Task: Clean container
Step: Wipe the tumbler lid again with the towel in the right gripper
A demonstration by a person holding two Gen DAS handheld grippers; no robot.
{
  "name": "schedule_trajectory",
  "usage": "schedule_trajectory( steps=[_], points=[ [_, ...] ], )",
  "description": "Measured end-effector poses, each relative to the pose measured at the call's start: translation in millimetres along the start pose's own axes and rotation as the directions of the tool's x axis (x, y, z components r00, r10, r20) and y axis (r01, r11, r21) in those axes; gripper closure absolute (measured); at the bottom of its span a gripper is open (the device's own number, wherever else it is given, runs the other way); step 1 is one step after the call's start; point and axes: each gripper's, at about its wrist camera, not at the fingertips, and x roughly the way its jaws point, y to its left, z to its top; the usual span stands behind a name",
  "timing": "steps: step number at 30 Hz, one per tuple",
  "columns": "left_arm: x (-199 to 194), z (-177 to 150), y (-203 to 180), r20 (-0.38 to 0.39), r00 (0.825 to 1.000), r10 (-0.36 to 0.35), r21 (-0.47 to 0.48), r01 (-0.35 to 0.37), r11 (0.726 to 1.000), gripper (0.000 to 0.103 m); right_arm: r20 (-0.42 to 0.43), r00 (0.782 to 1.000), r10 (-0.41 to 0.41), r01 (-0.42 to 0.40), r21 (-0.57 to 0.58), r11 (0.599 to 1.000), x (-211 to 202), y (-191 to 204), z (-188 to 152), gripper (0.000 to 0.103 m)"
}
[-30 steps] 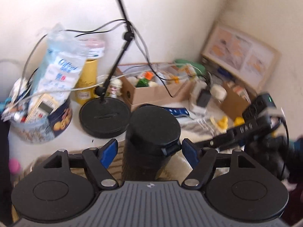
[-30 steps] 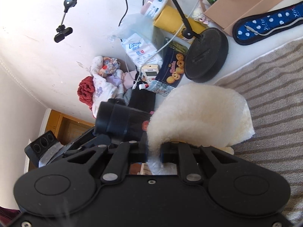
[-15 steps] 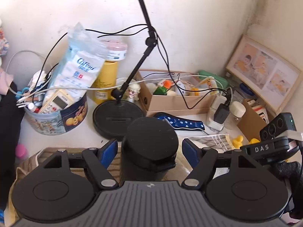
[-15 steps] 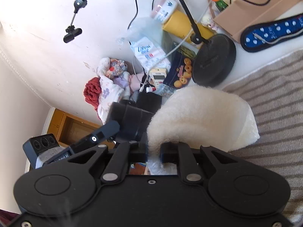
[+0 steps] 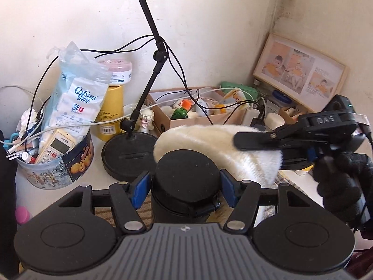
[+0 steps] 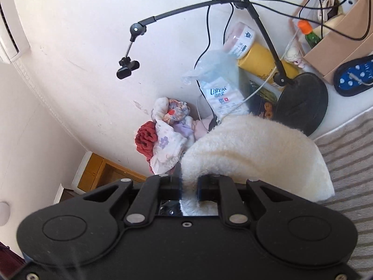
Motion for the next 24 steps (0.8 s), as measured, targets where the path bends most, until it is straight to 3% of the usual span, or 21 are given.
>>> schedule_trajectory(
  steps=[4, 11, 24],
  points=[
    [-2, -2, 3, -0.001, 1.000, -0.016, 0.003, 0.016, 1.000, 0.041, -0.009, 0.999, 0.041, -0.040, 0.097, 0.994, 11, -18, -7, 0.093],
    [-2, -2, 6, 0.003, 0.999, -0.032, 0.008, 0.032, 0.999, 0.041, -0.009, 1.000, -0.015, 0.017, 0.222, 0.975, 15, -54, -28, 0.093],
    [-1, -3, 3, 0.007, 1.000, -0.025, 0.012, 0.025, 1.000, 0.041, -0.053, 0.986, -0.160, 0.168, 0.249, 0.954, 22, -84, -45, 0.093]
  ],
)
